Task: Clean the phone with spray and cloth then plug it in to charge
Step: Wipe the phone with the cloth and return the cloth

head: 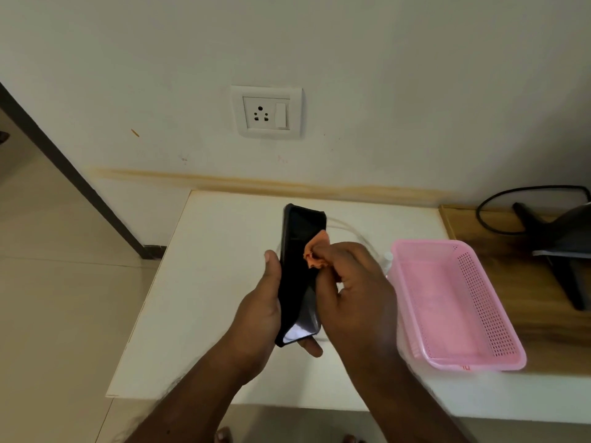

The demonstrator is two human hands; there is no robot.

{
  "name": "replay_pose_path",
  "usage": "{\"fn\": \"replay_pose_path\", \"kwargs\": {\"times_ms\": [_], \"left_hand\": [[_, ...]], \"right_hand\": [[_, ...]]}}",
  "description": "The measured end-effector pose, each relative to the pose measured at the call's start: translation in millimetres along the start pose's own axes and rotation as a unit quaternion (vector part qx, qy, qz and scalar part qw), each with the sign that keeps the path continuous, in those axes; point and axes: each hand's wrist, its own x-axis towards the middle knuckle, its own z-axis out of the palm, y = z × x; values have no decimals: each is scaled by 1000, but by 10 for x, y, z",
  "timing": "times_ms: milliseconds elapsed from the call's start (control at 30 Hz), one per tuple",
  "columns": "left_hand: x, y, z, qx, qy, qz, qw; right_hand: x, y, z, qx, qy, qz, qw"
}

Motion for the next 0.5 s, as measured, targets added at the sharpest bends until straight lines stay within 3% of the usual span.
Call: {"fn": "replay_pose_path", "kwargs": {"times_ms": [133,233,367,500], "left_hand": [[11,76,-110,-30,41,8,999],[3,62,-101,-29,27,-3,999],[-16,51,-22,-21,-8,-5,1000],[5,67,-92,-48,18,17,999]], "right_hand": [[-131,-160,126,-7,-29,-68,997],[-152,-181,144,-8,-16,-112,993],[-17,-56,19,-17,8,-60,998],[-38,-41,15,-8,-42,-12,999]]}}
